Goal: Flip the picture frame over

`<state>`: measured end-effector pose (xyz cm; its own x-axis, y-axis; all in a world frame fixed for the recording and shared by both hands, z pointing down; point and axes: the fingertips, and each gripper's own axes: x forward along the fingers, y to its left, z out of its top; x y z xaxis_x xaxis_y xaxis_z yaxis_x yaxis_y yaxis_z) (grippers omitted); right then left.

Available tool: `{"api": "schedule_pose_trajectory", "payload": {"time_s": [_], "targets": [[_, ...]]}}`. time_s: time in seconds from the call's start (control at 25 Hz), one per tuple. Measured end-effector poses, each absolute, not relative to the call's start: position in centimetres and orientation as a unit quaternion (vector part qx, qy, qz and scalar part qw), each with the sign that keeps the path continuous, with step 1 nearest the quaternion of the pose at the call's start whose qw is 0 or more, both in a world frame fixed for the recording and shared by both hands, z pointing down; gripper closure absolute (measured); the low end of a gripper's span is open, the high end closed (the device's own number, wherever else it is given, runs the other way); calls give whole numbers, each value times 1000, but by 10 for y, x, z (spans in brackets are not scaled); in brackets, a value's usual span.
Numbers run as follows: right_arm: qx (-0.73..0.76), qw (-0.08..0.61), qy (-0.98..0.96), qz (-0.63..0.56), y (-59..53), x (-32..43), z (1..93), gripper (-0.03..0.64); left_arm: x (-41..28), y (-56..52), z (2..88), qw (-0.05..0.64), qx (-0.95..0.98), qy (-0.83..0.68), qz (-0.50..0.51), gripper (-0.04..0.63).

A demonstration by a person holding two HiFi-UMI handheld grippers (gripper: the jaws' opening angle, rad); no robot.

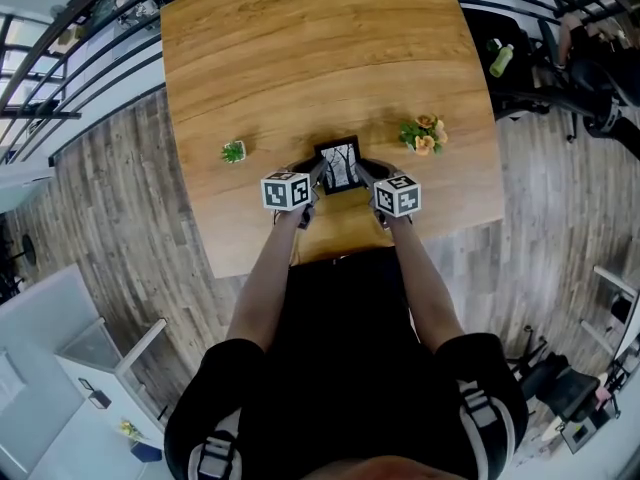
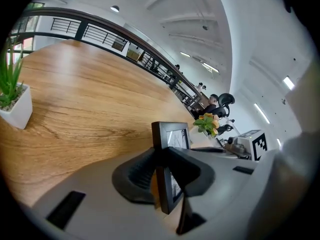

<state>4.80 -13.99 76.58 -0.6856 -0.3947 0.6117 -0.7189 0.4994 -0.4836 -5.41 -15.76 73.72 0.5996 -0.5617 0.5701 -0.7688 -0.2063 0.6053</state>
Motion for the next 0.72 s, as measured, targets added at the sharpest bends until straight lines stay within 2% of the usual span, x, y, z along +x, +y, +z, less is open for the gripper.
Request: {"api": "schedule_pose_trajectory", "payload": {"time_s": [0.72], "targets": [[346, 223, -832, 372, -148, 46, 779, 535, -59, -172, 760, 406, 765, -472, 162, 476]]}}
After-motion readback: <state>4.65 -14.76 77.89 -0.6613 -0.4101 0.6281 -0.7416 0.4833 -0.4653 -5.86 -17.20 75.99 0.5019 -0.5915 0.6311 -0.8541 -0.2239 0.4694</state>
